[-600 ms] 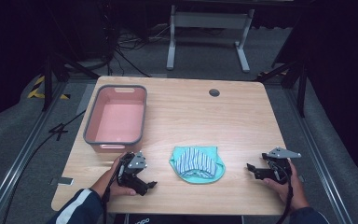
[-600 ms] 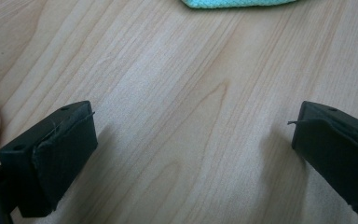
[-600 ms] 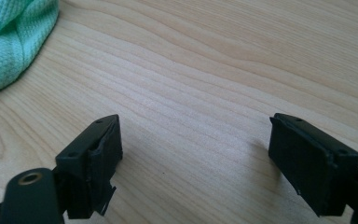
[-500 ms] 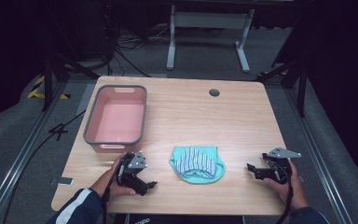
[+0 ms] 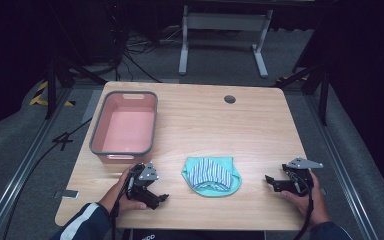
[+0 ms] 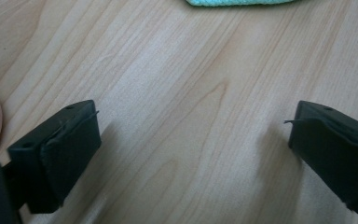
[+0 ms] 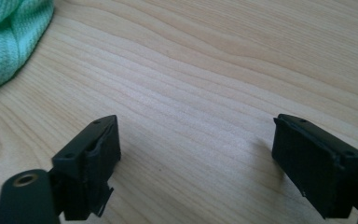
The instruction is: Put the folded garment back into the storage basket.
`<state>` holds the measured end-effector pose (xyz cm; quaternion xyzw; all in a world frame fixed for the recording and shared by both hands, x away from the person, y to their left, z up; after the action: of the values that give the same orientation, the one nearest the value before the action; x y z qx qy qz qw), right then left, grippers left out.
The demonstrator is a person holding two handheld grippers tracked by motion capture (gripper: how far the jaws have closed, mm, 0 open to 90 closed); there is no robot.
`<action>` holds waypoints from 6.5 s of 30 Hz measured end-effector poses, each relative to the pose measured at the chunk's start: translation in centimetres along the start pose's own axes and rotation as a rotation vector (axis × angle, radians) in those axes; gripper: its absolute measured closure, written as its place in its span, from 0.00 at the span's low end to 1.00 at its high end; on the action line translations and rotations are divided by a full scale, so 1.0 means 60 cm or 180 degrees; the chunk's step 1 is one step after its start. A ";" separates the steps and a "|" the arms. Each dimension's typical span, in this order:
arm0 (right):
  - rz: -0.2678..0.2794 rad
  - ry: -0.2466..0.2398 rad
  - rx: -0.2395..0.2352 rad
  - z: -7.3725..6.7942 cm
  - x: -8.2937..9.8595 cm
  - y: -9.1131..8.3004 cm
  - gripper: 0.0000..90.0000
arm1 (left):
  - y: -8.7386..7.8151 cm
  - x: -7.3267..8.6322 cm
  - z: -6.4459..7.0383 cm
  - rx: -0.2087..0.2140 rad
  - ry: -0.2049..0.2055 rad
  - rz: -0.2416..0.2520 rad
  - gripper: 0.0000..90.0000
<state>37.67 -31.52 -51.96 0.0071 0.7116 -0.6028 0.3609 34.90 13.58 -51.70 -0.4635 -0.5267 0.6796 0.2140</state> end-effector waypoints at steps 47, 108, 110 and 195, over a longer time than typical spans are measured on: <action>-0.0169 -0.0487 -0.0397 -0.174 -0.116 0.058 0.42 | 0.063 -0.148 -0.013 -0.0115 -0.0319 0.0175 0.24; 0.0102 -0.0522 -0.0561 -0.180 -0.150 -0.020 0.94 | -0.008 -0.220 0.012 -0.0034 0.0251 0.0186 0.92; 0.0126 -0.0525 -0.0569 -0.181 -0.157 -0.024 0.94 | -0.014 -0.222 0.009 -0.0059 0.0233 0.0182 0.92; 0.0533 -0.1494 -0.1039 -0.474 -0.515 0.029 0.94 | -0.290 -0.013 -0.239 -0.1137 -0.0976 0.0292 0.92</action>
<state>46.94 6.64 -36.91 -0.1319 0.6932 -0.4336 0.5604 44.14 26.52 -35.70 -0.4089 -0.6433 0.6472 0.0150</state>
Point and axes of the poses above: each handheld gripper's, and its own axes: y roughly forward along the jaws, x roughly out of its underside, z roughly to its right, the point moved 5 cm from there along y, roughly forward along the jaws, and after that the axes turned 15 degrees about -z, right-handed, at the moved point
